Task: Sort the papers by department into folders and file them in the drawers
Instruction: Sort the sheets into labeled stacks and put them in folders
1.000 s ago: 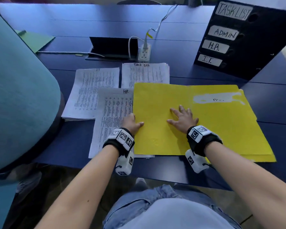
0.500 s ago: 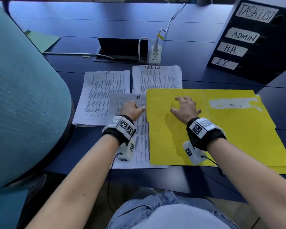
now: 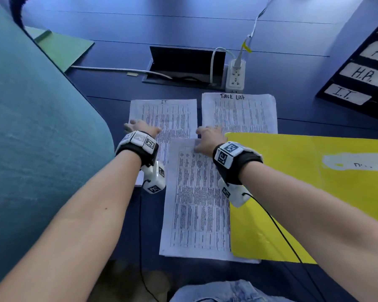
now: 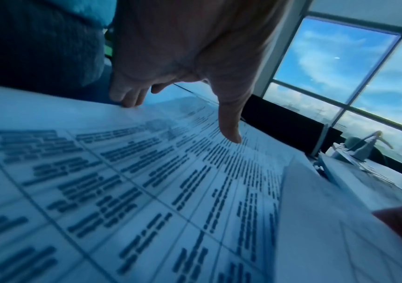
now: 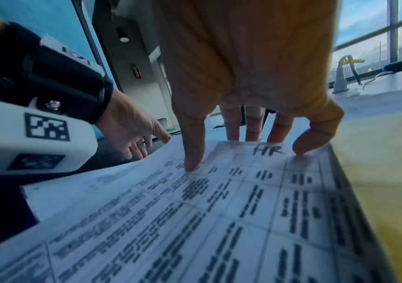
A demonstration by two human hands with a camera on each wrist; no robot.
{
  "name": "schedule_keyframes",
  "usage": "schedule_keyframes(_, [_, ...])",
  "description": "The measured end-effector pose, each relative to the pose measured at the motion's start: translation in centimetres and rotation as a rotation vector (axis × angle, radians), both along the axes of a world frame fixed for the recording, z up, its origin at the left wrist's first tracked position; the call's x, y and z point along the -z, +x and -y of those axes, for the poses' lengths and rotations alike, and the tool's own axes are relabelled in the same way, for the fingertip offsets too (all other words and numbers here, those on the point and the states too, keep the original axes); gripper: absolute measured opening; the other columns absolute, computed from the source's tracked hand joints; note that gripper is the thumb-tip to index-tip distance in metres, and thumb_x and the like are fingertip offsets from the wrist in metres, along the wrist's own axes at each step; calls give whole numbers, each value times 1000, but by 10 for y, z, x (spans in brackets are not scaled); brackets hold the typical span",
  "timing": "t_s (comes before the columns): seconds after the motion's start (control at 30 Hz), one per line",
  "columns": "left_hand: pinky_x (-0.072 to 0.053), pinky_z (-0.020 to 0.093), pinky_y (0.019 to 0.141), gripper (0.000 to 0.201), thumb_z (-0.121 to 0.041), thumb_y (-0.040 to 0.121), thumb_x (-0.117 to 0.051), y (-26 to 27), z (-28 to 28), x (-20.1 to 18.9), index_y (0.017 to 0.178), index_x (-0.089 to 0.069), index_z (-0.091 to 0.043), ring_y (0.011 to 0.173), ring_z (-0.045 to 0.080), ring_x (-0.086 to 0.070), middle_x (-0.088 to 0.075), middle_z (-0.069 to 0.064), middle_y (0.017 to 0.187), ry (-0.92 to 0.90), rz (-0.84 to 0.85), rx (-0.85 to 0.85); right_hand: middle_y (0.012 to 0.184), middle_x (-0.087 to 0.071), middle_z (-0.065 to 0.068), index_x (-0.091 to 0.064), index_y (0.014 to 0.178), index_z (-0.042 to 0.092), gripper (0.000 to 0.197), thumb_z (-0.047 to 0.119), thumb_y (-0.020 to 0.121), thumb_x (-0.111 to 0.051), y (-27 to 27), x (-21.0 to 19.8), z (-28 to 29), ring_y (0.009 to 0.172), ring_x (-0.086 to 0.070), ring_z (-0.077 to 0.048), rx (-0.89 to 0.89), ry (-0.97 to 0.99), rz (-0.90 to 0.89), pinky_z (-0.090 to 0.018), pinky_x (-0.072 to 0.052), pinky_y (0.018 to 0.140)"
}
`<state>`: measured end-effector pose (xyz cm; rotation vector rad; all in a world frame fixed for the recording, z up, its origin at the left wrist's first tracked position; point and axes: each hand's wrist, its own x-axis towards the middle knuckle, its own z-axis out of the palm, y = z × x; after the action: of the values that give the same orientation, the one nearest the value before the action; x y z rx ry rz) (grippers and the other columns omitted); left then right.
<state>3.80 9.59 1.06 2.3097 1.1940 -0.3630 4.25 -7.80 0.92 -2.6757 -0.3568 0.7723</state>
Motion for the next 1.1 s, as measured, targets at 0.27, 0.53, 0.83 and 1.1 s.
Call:
schedule_keyframes(0.27, [-16, 44, 111, 126, -71, 62, -64, 11, -15, 31, 142, -8, 8, 140, 31, -12, -10, 21, 150, 48, -110, -163, 130, -36, -1, -42, 125, 20, 59, 28, 76, -73, 4, 26, -9, 122, -24, -28, -1, -24, -77, -47, -35, 90])
schedule_keyframes(0.53, [-18, 50, 109, 111, -70, 67, -60, 10, -25, 30, 138, -22, 6, 140, 37, -12, -11, 19, 151, 69, -68, -206, 131, -36, 0, -39, 127, 23, 59, 20, 77, -71, 2, 30, -11, 122, -26, -27, -21, 4, -39, -49, -33, 90])
schedule_keyframes(0.83, [-44, 34, 96, 54, -28, 76, -74, 10, -43, 5, 119, -53, -2, 112, 26, -56, -57, 12, 127, -151, 16, -193, 133, -36, -2, -39, 129, 23, 57, 20, 80, -67, -2, 30, -9, 124, -27, -28, -31, 2, -17, -49, -31, 94])
schedule_keyframes(1.1, [-45, 35, 95, 43, -26, 83, -68, 8, -18, -36, 119, -58, -3, 113, 30, -57, -59, 16, 123, 17, 291, -21, 135, -34, -3, -38, 129, 22, 55, 27, 82, -66, -7, 38, -7, 125, -26, -28, 14, 40, 25, -50, -30, 96])
